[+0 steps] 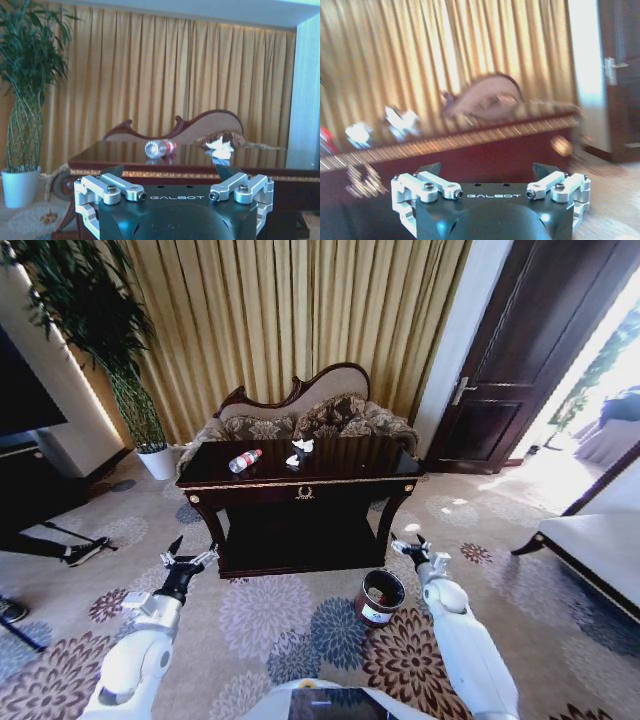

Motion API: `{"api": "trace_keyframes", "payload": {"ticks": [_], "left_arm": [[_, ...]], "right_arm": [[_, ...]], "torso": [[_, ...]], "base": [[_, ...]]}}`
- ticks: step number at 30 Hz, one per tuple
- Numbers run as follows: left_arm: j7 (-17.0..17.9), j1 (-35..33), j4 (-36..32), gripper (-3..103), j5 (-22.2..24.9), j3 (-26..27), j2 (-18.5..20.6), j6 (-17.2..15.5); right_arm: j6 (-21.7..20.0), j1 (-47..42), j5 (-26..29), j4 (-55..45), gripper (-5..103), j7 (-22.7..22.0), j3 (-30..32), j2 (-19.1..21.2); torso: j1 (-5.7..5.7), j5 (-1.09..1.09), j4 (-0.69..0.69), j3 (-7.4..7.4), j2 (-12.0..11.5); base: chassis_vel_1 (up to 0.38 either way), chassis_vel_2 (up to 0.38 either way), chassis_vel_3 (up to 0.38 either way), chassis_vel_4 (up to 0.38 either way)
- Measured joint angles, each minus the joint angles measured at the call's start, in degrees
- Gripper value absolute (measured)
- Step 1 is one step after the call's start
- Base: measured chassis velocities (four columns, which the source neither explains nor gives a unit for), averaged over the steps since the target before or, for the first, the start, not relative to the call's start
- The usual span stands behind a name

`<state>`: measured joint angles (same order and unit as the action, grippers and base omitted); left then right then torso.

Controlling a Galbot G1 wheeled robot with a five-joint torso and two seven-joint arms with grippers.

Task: Move to the front of the table and place the trash on the table into the trash bin.

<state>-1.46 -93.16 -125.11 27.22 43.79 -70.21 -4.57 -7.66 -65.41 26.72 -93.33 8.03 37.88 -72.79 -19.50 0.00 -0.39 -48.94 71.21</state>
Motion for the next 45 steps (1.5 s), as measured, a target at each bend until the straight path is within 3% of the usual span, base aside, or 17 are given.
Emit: {"api": "trace_keyframes", "payload": {"ticks": [1, 4, 8, 20, 45], "left_arm": [[0.00, 0.00, 0.00, 100, 0.00, 0.00, 0.00, 0.00], [1.50, 0.13, -1.34, 100, -0.03, 0.04, -0.09, -0.46], [3.48, 0.51, -2.67, 100, 0.98, 0.19, -0.06, -1.35], [3.75, 0.62, -4.01, 100, 1.79, 1.41, 0.93, -1.69], [3.50, 1.38, -3.25, 100, 1.88, 1.27, 1.24, -1.78]], "right_arm": [[0.00, 0.00, 0.00, 0.00, 100, 0.00, 0.00, 0.00], [-3.22, -0.83, 7.16, -8.71, 100, 0.00, -0.34, -0.03], [-4.68, -1.14, 10.82, -14.51, 100, 0.00, -0.43, 0.10], [-4.67, -2.67, 9.12, -19.85, 100, 0.01, -0.11, 0.12], [-2.84, -3.11, 6.15, -18.13, 100, 0.02, -1.60, -0.94]], "torso": [[0.00, 0.00, 0.00, 0.00, 0.00], [0.00, 0.00, -0.02, 0.00, 0.00], [0.00, 0.00, -0.02, 0.00, 0.00], [0.00, 0.01, -0.02, 0.00, 0.00], [0.00, 0.01, -0.02, -0.01, 0.00]], "base": [[0.000, 0.000, 0.000, 0.000], [0.000, 0.000, 0.000, 0.000], [0.000, 0.000, 0.000, 0.000], [0.000, 0.000, 0.000, 0.000], [-0.052, 0.065, 0.054, -0.057]]}}
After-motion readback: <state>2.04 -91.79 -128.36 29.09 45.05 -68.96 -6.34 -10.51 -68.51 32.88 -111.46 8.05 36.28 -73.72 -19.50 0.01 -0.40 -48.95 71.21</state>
